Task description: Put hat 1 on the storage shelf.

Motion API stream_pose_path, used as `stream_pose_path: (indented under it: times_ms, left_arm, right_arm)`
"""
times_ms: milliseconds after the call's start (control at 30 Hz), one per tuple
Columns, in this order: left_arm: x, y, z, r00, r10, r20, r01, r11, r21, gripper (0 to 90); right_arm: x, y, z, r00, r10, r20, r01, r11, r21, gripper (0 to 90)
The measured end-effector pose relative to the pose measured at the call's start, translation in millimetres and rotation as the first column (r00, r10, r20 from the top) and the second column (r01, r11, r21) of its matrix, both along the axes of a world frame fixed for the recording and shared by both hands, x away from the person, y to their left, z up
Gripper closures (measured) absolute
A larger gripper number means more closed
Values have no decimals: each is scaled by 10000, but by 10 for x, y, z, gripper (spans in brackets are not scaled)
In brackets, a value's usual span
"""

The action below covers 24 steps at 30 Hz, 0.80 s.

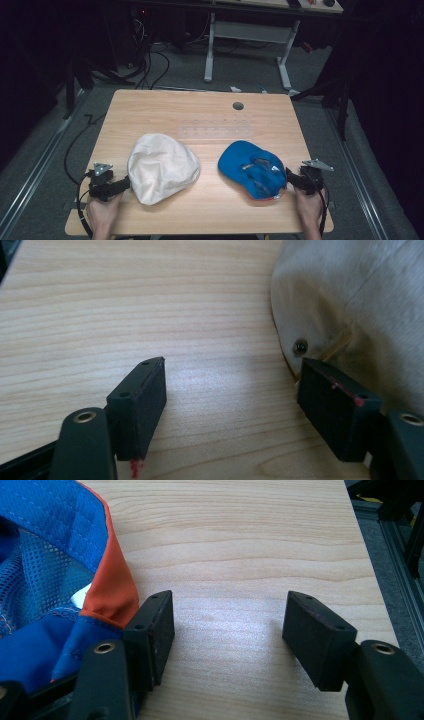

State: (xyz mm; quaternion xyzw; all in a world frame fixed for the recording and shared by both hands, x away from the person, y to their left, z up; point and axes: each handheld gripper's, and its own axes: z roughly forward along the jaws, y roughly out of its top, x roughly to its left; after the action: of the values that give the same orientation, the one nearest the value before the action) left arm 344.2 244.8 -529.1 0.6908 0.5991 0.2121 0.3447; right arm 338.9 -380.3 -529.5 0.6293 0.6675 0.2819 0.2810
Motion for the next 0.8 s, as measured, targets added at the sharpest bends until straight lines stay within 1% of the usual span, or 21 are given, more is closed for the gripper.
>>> stream_pose_path:
  times_ms: [67, 100, 200, 267, 333, 433, 500, 567, 700, 800]
  left_arm:
    - [-26, 31, 32, 9996, 175, 212, -175, 9998, -13, 290]
    - [-32, 47, 42, 9990, 336, 286, -333, 9994, -102, 294]
    - [-53, 94, 74, 9986, 443, 302, -437, 9989, -195, 297]
    - [-72, 115, 101, 9988, 399, 296, -394, 9991, -171, 297]
    - [-97, 129, 130, 9984, 427, 362, -418, 9988, -245, 294]
    - [-144, 143, 186, 9978, 439, 507, -421, 9985, -353, 285]
    - [-188, 140, 240, 9971, 407, 641, -375, 9980, -514, 277]
    - [-227, 130, 291, 9961, 440, 771, -395, 9975, -588, 256]
    - [-299, 115, 399, 9958, 288, 869, -207, 9955, -922, 250]
    - [-350, 80, 467, 9959, 116, 897, -28, 9952, -983, 241]
  right_arm:
    - [0, 1, 0, 10000, 6, -1, -6, 10000, 8, 372]
    - [0, 1, 0, 10000, 5, -4, -5, 10000, 14, 372]
    - [0, 1, 0, 10000, 9, -4, -9, 10000, 13, 371]
    - [0, 1, 0, 10000, 7, -4, -7, 10000, 14, 371]
    - [0, 0, 0, 10000, 13, -1, -13, 10000, 7, 371]
    - [0, 1, 0, 10000, 8, -4, -8, 10000, 16, 371]
    - [0, 1, 0, 10000, 9, -6, -9, 10000, 16, 371]
    - [0, 1, 0, 10000, 8, -3, -8, 10000, 12, 370]
    - [0, 1, 0, 10000, 7, -3, -7, 10000, 11, 371]
    - [0, 0, 0, 10000, 13, -2, -13, 10000, 6, 371]
